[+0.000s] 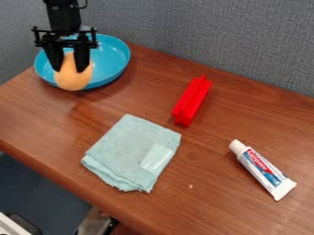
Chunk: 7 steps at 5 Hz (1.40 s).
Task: Put the yellow ball on the blue plate
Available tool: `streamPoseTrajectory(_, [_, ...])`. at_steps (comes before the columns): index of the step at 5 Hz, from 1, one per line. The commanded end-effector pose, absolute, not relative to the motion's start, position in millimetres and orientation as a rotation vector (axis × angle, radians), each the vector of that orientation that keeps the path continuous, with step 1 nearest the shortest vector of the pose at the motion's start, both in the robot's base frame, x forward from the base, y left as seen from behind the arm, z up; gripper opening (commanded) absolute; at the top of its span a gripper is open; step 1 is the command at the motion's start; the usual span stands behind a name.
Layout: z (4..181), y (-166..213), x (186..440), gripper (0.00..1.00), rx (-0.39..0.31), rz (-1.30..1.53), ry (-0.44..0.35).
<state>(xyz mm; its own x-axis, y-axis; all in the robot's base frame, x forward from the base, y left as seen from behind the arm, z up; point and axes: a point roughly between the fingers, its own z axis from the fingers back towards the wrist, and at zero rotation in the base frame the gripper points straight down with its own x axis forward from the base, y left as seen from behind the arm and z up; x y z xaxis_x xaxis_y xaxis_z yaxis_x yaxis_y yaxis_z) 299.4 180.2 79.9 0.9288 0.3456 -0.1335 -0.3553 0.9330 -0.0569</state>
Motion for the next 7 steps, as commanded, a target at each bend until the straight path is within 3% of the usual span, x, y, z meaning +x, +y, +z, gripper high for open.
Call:
streamPoseTrajectory(1, [109.2,180,308,0.0,-0.057,0.357,0.04])
streamPoseTrajectory(7, [126.4,190,311,0.0,-0.073,0.412,0.031])
